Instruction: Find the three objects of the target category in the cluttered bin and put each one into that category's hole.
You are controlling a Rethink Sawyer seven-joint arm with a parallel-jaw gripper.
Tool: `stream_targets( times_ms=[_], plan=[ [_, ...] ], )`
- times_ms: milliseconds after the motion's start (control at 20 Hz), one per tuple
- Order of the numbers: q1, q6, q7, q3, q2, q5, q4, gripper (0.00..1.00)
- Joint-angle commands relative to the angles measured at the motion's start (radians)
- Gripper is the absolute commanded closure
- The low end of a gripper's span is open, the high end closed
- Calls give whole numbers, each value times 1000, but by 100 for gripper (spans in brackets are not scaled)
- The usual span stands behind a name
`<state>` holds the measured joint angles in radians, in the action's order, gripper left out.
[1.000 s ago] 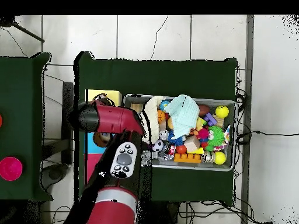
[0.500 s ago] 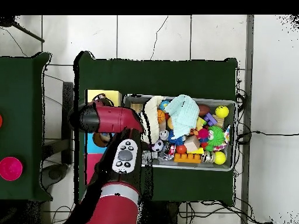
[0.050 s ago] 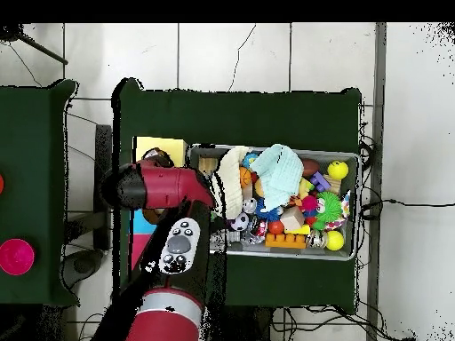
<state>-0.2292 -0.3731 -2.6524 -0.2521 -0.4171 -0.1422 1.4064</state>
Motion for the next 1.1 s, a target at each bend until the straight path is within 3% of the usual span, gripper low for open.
stream_targets(
  times_ms=[50,300,450,650,850,1100],
  plan=[
    [13,-373,55,-121,-203,98,112,100],
    [34,-456,54,-118,-211,122,35,100],
    [50,-475,23,-74,-202,99,14,100],
    [53,-434,-33,-1,-134,60,-48,100],
    [41,-465,-59,14,-88,51,-125,100],
    [100,-463,61,94,-51,48,-180,100]
  ],
)
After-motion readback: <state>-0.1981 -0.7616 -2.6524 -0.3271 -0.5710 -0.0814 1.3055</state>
